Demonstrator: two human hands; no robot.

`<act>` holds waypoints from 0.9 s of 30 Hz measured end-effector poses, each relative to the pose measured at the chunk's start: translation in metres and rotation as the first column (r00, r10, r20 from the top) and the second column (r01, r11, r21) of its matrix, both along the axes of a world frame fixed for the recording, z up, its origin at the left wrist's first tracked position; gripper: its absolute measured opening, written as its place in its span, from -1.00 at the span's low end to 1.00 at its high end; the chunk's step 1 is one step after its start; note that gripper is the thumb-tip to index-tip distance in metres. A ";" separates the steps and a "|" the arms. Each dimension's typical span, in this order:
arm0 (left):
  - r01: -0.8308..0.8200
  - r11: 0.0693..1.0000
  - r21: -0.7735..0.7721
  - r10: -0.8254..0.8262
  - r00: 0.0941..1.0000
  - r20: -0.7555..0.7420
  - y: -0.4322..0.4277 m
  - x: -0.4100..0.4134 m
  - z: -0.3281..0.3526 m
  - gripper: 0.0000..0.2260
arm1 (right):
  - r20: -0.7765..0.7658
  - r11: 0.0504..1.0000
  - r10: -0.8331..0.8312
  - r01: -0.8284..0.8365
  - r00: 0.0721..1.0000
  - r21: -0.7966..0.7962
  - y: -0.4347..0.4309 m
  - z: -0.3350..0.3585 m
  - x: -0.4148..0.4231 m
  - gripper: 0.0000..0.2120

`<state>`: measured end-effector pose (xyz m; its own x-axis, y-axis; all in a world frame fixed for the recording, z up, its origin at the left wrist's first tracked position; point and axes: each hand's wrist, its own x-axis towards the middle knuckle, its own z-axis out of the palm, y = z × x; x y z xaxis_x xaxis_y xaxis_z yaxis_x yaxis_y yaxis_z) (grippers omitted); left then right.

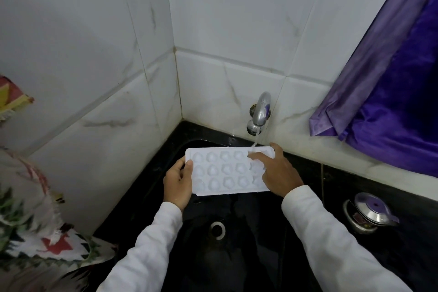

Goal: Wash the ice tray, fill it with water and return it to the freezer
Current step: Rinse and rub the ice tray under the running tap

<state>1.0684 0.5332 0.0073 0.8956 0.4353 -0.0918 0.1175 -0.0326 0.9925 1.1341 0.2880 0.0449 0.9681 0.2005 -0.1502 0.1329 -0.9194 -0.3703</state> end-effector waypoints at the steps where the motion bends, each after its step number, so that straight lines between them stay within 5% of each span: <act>1: 0.003 1.000 0.004 -0.003 1.000 0.006 -0.002 -0.002 0.002 -0.81 | 0.004 1.000 -0.010 0.010 1.000 -0.008 0.001 0.002 -0.001 -0.43; 20: 0.022 1.000 -0.003 -0.022 0.999 0.026 -0.008 -0.007 0.002 -0.79 | 0.011 0.987 -0.097 0.095 0.995 0.129 0.014 0.008 0.001 -0.49; 27: 0.024 0.994 -0.111 -0.023 1.000 0.011 -0.002 0.000 0.001 -0.79 | 0.154 0.980 -0.080 0.050 0.985 0.190 0.016 0.010 0.008 -0.53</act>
